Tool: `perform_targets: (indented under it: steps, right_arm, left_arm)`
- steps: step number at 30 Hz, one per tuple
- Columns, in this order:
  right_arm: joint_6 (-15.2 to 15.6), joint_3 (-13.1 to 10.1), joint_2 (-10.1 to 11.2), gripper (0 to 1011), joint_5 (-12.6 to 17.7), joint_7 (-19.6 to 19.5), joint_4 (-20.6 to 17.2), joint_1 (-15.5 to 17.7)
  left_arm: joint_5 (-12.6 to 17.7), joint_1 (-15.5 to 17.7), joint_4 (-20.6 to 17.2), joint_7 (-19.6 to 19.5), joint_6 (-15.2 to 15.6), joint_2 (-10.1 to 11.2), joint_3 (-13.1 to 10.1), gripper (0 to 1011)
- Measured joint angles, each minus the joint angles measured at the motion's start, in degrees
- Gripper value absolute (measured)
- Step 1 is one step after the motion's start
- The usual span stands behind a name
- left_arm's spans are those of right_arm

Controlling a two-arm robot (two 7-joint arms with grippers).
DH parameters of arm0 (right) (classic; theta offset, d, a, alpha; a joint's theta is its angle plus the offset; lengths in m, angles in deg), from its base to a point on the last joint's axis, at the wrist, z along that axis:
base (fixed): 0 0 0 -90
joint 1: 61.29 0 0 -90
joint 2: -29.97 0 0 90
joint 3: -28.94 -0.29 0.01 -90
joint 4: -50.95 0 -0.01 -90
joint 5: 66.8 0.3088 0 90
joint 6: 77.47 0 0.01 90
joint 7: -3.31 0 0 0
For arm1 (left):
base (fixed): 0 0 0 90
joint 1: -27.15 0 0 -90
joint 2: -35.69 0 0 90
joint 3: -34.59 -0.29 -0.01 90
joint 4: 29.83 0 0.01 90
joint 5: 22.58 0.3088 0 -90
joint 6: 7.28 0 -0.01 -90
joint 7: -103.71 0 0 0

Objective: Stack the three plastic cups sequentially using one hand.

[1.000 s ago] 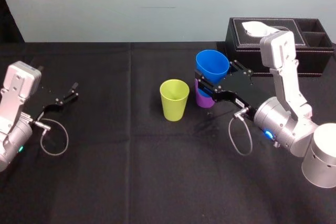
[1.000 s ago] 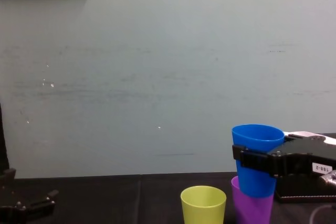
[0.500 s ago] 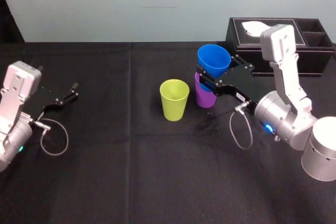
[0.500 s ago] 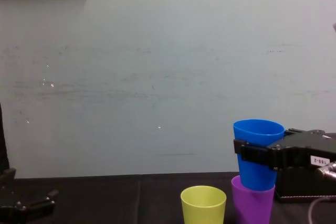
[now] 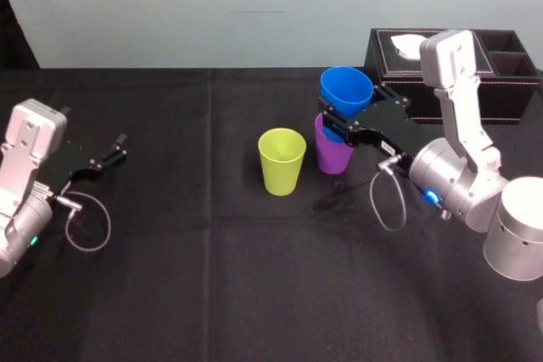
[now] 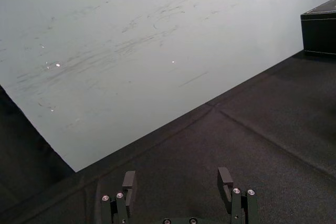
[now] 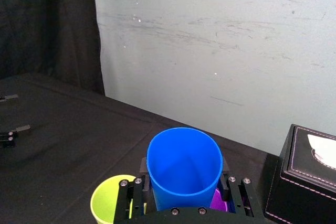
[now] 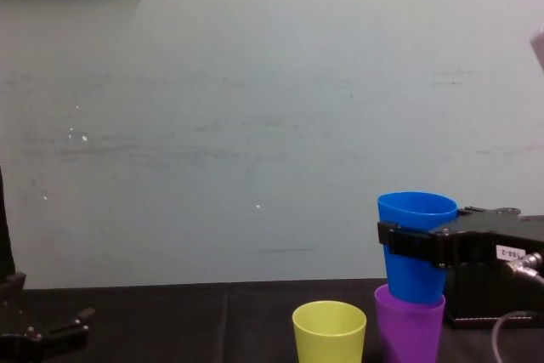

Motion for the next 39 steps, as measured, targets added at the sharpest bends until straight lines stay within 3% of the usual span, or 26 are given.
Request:
perform_targets:
  steps: [14, 39]
  right_arm:
    - [0.15, 0.10, -0.95, 723, -0.16, -0.49, 2.38, -2.49]
    - [0.63, -0.26, -1.87, 723, -0.83, -1.26, 4.12, -3.43]
  left_arm:
    - [0.00, 0.00, 0.00, 0.00, 0.00, 0.00, 0.00, 1011]
    - [0.00, 0.00, 0.00, 0.00, 0.00, 0.00, 0.00, 1011]
